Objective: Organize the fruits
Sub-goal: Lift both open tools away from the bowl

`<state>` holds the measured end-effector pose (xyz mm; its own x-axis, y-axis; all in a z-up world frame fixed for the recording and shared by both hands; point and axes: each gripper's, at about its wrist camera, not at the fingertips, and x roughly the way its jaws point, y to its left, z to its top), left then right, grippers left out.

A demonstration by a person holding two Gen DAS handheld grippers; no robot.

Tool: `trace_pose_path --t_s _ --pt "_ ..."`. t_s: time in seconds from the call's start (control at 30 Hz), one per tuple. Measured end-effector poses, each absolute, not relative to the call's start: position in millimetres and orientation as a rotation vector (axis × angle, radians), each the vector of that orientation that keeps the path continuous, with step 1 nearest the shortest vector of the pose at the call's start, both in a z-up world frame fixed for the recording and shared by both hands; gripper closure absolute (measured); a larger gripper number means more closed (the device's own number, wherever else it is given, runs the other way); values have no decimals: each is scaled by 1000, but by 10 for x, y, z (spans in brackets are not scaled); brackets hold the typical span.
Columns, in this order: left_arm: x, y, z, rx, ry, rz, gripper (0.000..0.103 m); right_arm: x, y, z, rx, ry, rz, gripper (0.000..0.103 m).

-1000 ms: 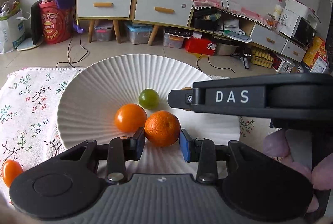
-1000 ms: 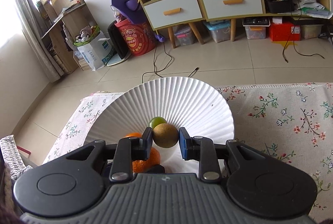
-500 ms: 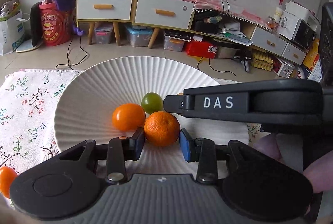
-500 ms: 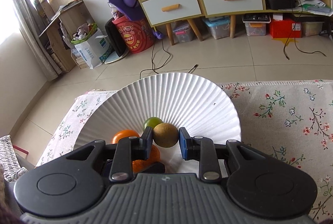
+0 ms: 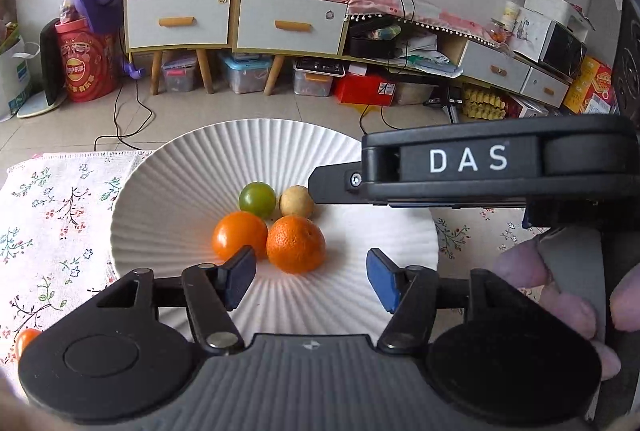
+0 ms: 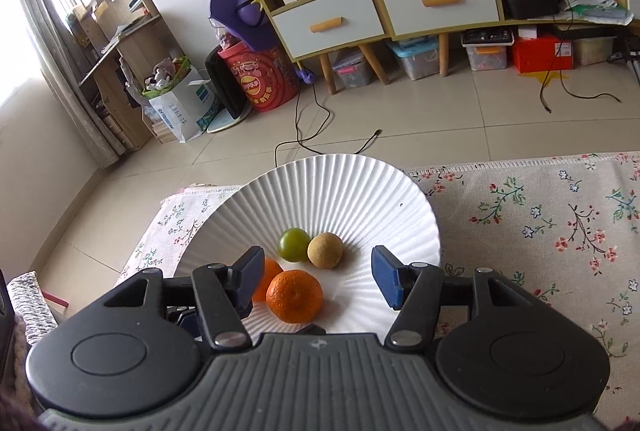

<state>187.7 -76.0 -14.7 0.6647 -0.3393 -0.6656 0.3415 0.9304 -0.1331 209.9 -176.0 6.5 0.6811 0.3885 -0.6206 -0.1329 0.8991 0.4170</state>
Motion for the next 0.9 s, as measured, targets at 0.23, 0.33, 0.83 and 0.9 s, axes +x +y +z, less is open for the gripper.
trace_pose_path --t_s 0.23,0.33,0.83,0.9 --pt "1686 -682 -6 58 739 -389 23 1925 -1773 200 320 752 254 19" --pt "1604 -618 56 64 748 -386 18 1863 -1784 254 316 745 229 13" --pt "1157 -416 265 134 733 -359 1 1473 -1757 399 275 727 180 2" --pt "1129 -385 273 126 735 -364 1 1440 -1760 400 276 722 171 1"
